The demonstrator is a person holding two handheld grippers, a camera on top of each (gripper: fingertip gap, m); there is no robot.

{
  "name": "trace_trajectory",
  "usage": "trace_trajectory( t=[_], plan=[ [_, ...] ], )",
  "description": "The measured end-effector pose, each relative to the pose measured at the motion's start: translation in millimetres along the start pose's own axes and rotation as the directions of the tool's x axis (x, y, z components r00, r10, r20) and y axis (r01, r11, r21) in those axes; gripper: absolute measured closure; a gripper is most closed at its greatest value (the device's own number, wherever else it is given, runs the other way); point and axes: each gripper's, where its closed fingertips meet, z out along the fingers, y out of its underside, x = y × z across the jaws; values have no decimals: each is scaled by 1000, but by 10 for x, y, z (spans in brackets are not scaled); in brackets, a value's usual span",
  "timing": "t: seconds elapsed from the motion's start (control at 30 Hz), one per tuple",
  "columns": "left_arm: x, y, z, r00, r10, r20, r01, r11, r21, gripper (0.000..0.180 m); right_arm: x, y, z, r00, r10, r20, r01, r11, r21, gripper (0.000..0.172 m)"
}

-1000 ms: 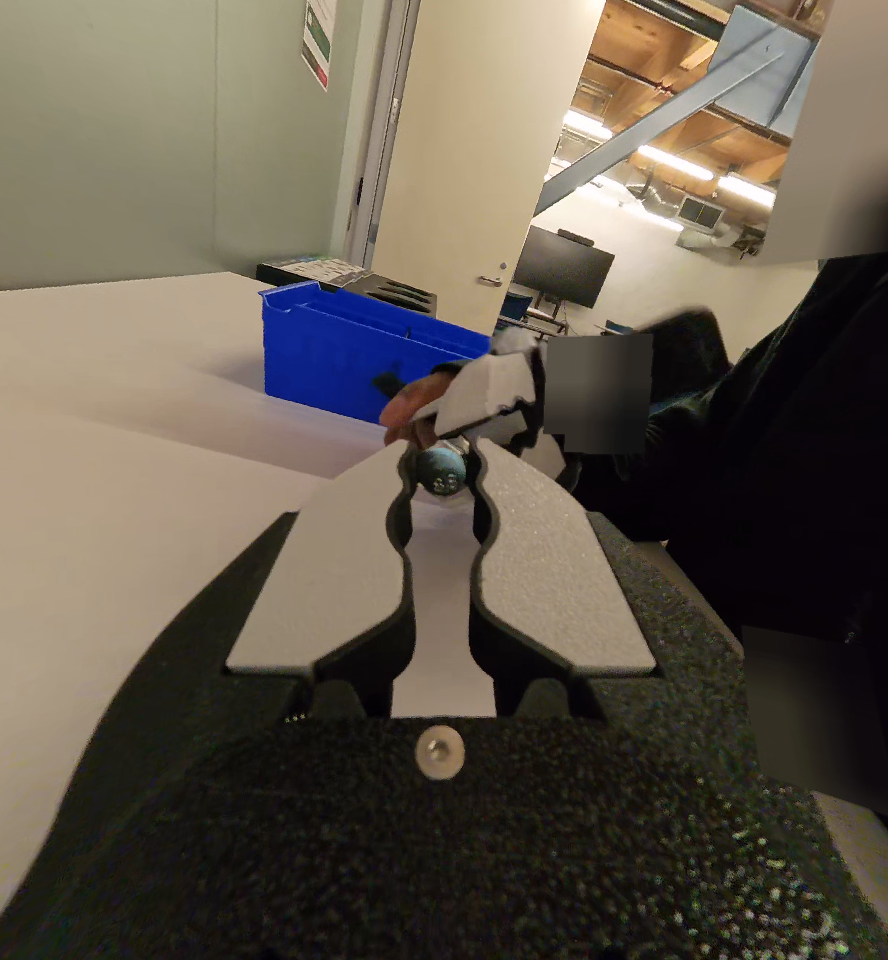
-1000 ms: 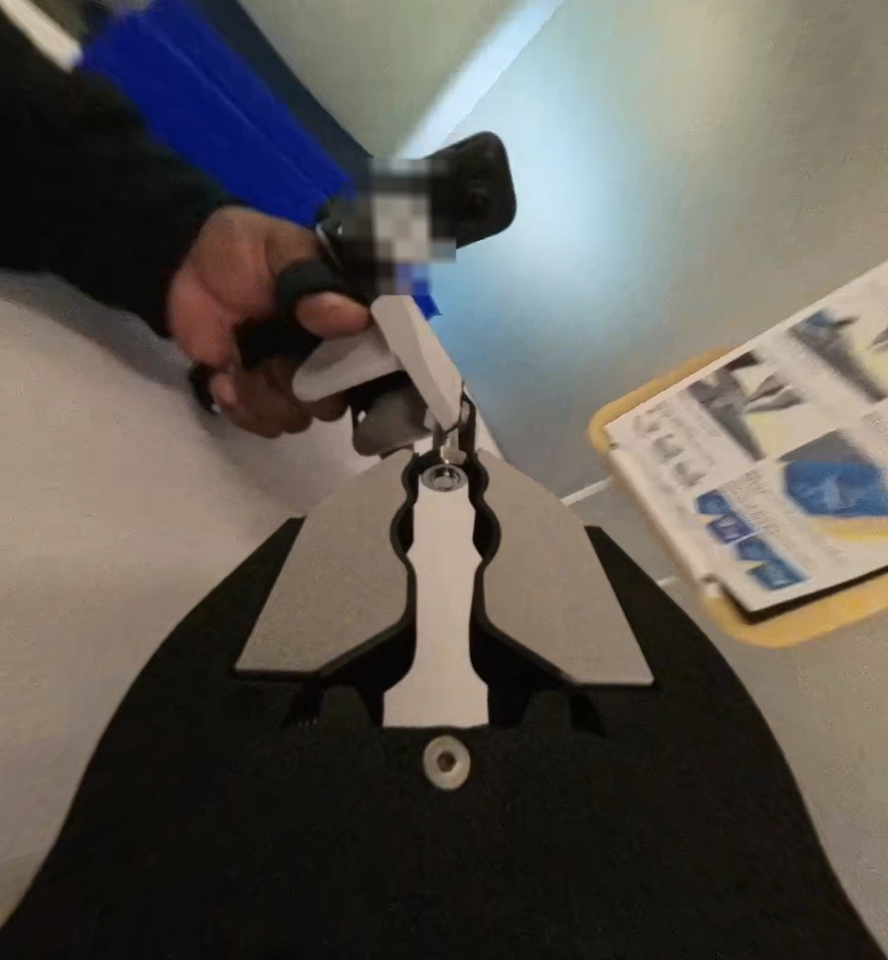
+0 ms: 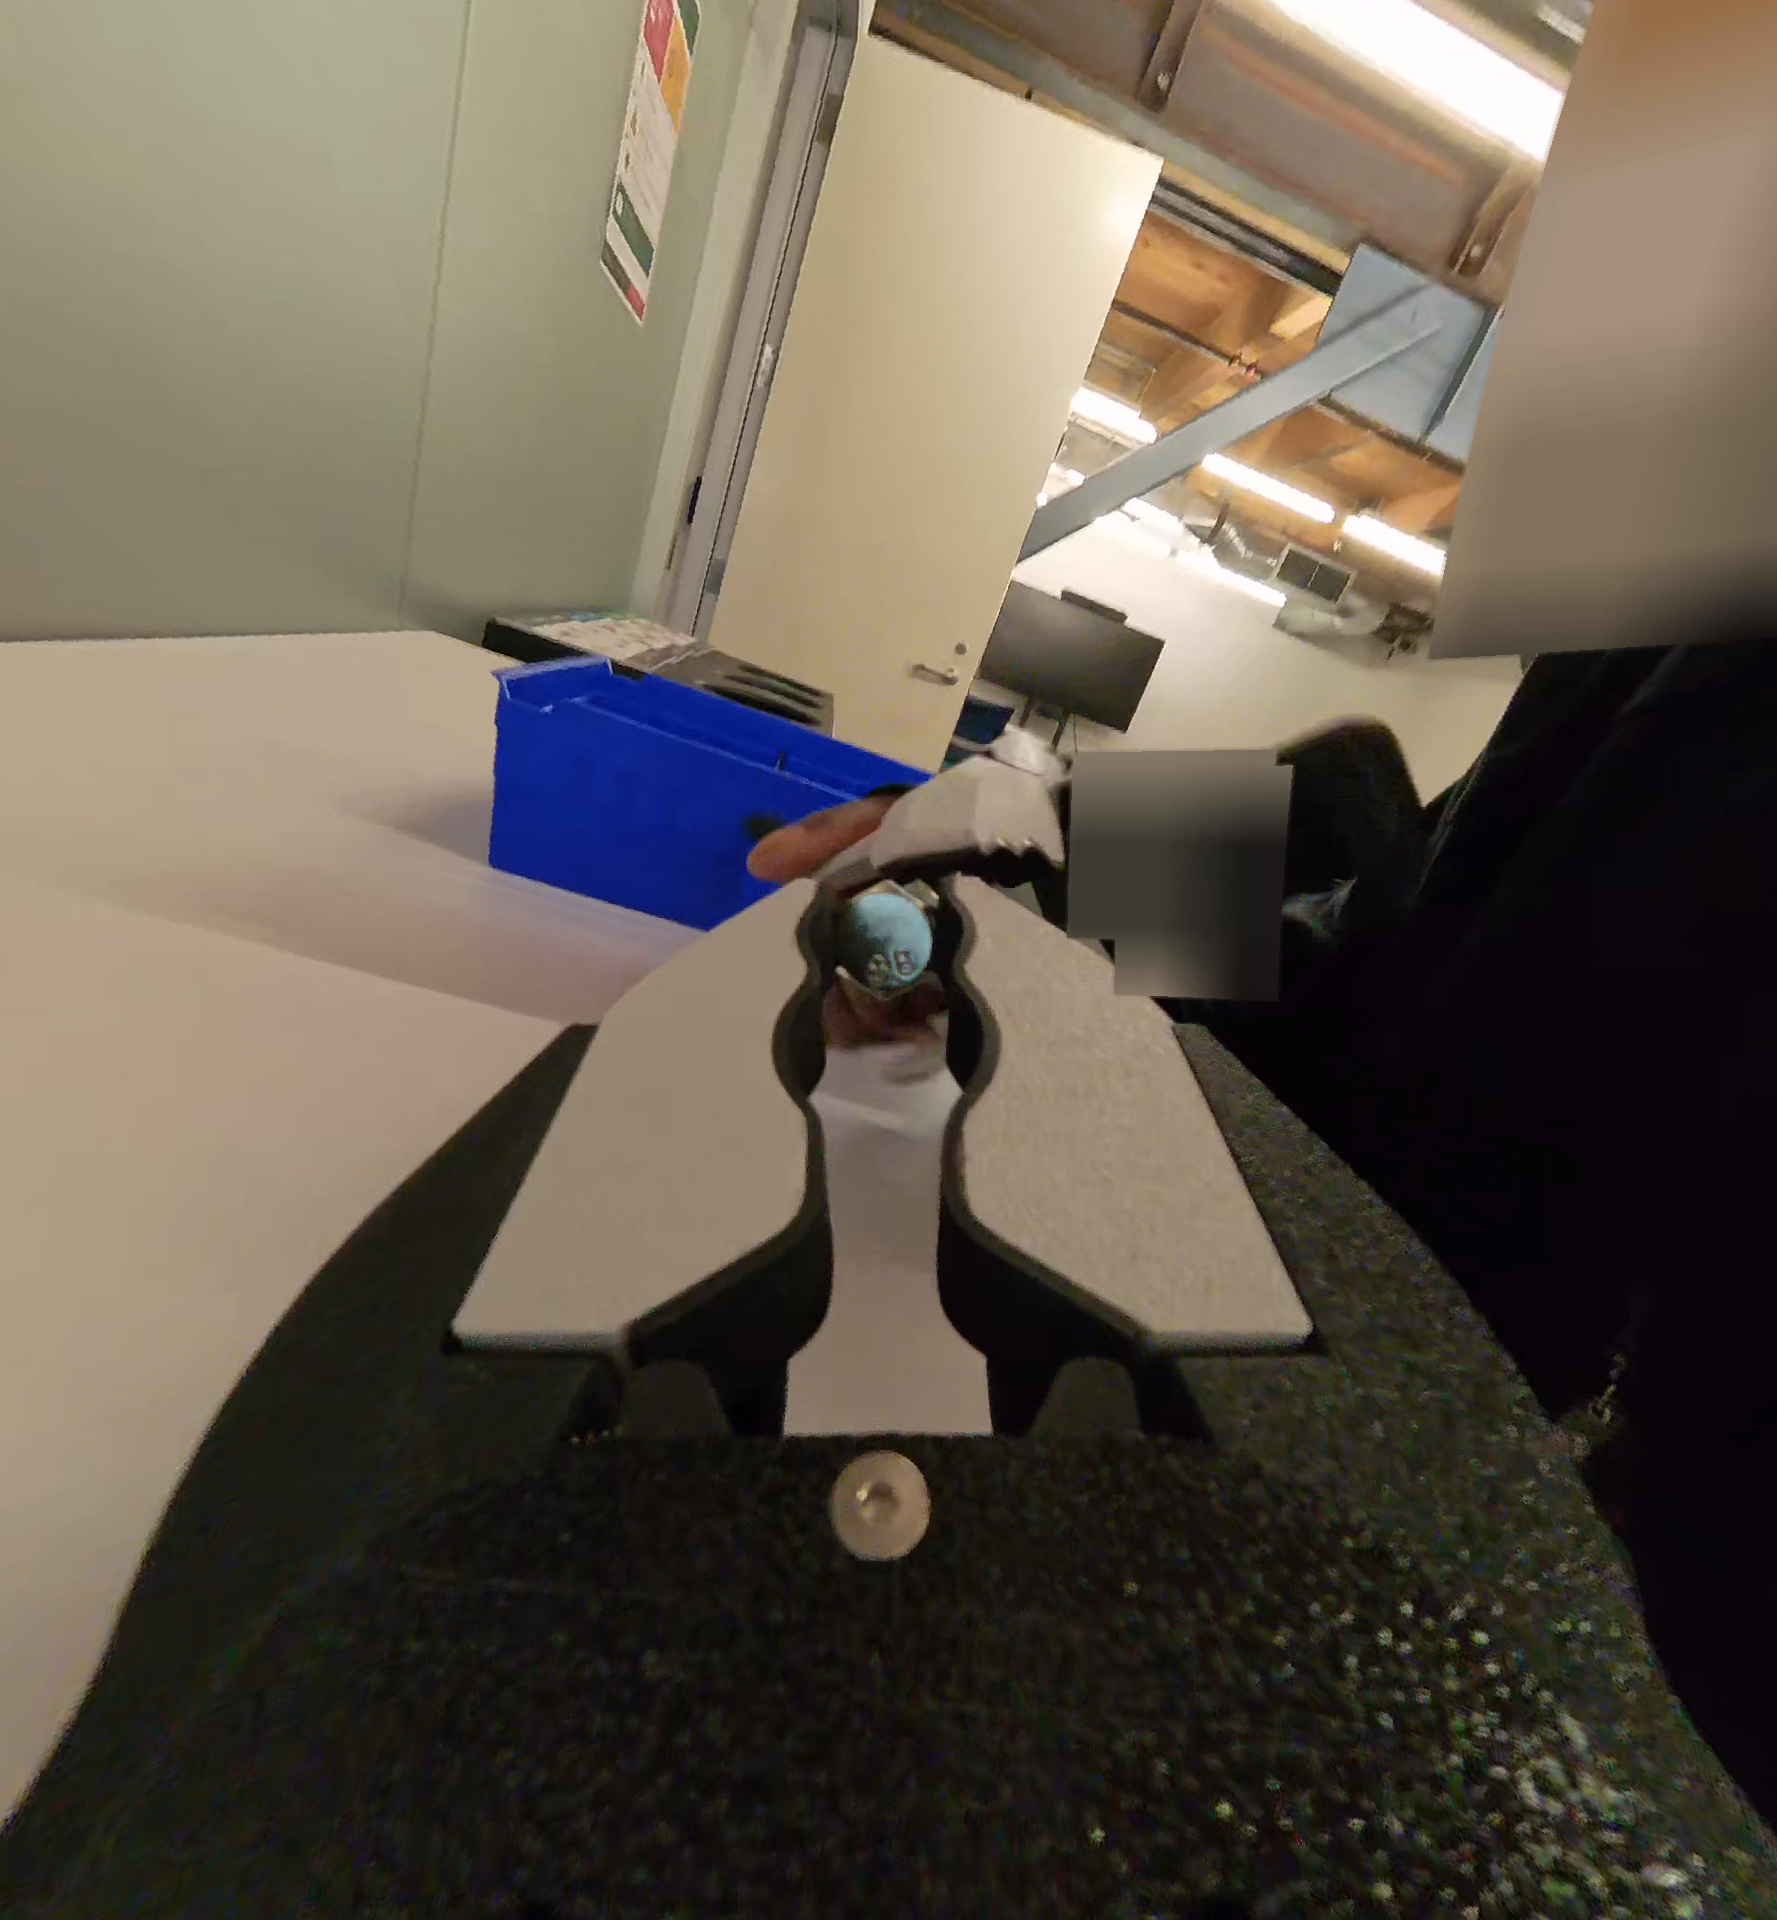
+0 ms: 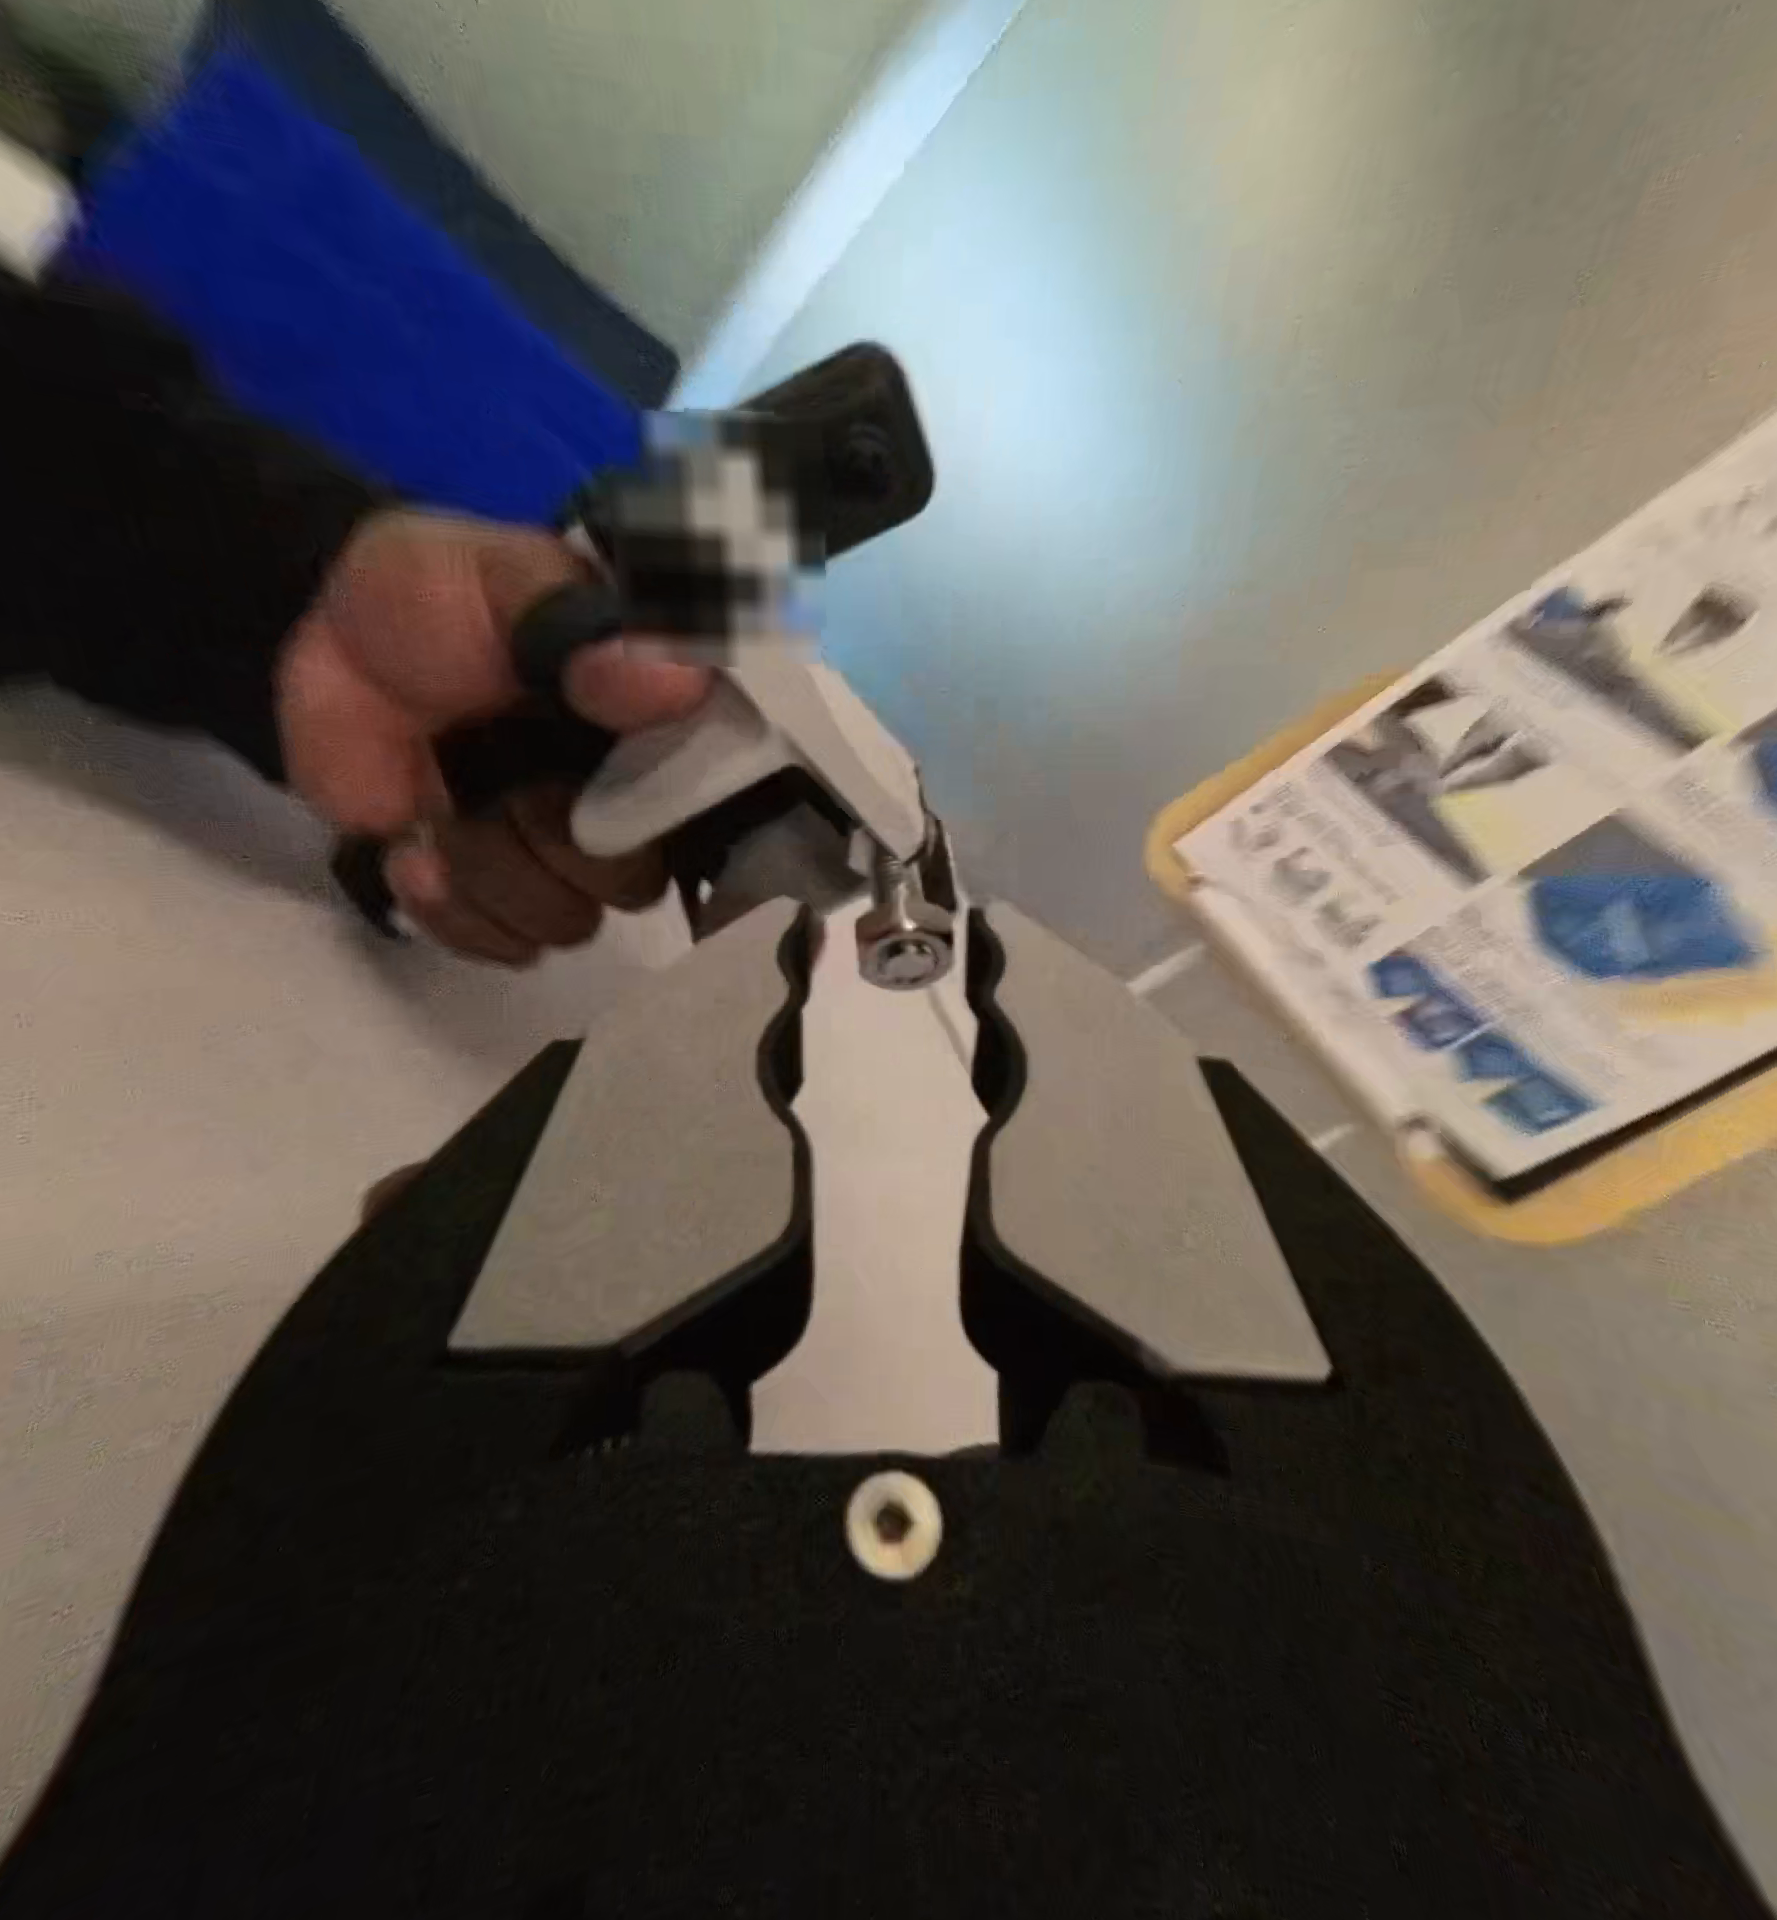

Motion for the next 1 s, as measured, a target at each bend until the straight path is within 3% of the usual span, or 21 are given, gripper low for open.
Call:
trace_trajectory(
  t=[0.07,0.13,0.2,0.27,0.43,0.5,0.53,0.6,0.67,0.7,0.77,0.8,0.83,0.9,0.93,1.0],
  plan=[
    [12,-94,-28,1000,-1,-6,1,998,56,163,54,-57,8,939,335,76,-338,940,33,134],
    [28,-170,-62,1000,15,-8,-14,995,97,163,115,-46,22,768,622,152,-632,774,26,132],
    [37,-202,-80,999,36,-6,-35,993,110,163,147,-21,24,554,799,232,-822,569,3,132],
    [26,-180,-79,999,50,6,-50,994,93,163,155,23,24,421,866,271,-896,443,-23,134],
    [28,-82,-25,996,89,19,-89,995,32,163,-7,-27,16,290,880,376,-926,357,-122,144],
    [42,-51,-8,995,98,14,-99,995,12,163,19,-4,12,326,872,364,-917,385,-100,152],
    [41,-45,-3,996,92,13,-92,996,8,163,13,2,6,394,847,357,-889,449,-85,152],
    [46,-35,8,1000,30,-3,-30,1000,3,163,-8,24,-4,623,722,300,-749,662,-36,153],
    [48,-1,15,994,-102,-40,102,995,-12,163,-44,44,-22,874,440,209,-451,893,6,152],
    [46,25,20,984,-170,-54,169,985,-23,163,-59,61,-34,959,237,152,-242,970,9,152],
    [20,57,42,974,-222,-45,221,975,-28,163,-60,98,-50,991,-119,58,121,992,-28,152],
    [12,59,52,977,-209,-38,208,978,-24,163,-47,95,-54,986,-164,39,166,985,-40,152],
    [8,47,56,982,-188,-34,188,982,-17,163,-34,74,-55,994,-100,44,102,994,-32,152],
    [-11,-20,34,990,-137,-11,138,990,22,163,35,6,-51,978,194,79,-196,981,9,146],
    [-13,-60,15,994,-112,-3,112,993,41,163,92,1,-40,928,360,99,-363,932,16,143],
    [-21,-133,-26,998,-55,22,53,996,71,163,186,16,-24,750,641,160,-652,758,18,135]
  ],
)
